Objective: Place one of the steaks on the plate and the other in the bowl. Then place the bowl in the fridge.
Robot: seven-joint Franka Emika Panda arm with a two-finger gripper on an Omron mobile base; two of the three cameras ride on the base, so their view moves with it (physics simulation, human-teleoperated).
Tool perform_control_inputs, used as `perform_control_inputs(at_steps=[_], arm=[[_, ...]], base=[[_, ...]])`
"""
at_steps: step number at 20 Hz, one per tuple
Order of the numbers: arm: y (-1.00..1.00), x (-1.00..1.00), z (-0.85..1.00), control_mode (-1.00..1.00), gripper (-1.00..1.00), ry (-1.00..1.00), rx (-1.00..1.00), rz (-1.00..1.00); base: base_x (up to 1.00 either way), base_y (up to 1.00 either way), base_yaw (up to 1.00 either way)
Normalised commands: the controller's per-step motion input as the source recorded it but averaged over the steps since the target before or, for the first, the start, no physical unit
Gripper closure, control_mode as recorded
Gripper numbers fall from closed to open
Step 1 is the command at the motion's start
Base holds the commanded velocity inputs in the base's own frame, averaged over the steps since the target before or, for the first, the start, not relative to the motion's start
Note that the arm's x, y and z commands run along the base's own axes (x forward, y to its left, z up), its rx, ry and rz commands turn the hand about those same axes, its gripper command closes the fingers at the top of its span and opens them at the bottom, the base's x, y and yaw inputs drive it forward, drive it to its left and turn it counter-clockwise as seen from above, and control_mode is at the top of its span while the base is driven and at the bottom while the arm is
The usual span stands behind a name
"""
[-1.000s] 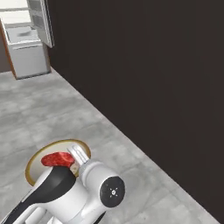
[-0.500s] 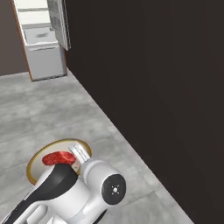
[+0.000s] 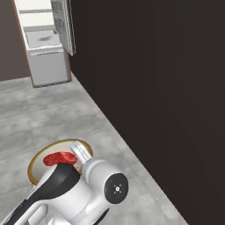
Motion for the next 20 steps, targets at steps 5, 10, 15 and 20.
perform_control_inputs(at_steps=[5,10,15,20], arm=[[0.0,0.0,0.0,1.0,1.0,0.0,0.0,0.0],[0.0,0.0,0.0,1.0,1.0,0.0,0.0,0.0],[0.0,0.0,0.0,1.0,1.0,0.0,0.0,0.0],[0.0,0.0,0.0,1.0,1.0,0.0,0.0,0.0]], base=[[1.0,0.93,0.0],[1.0,0.99,0.0],[1.0,1.0,0.0],[1.0,1.0,0.0]])
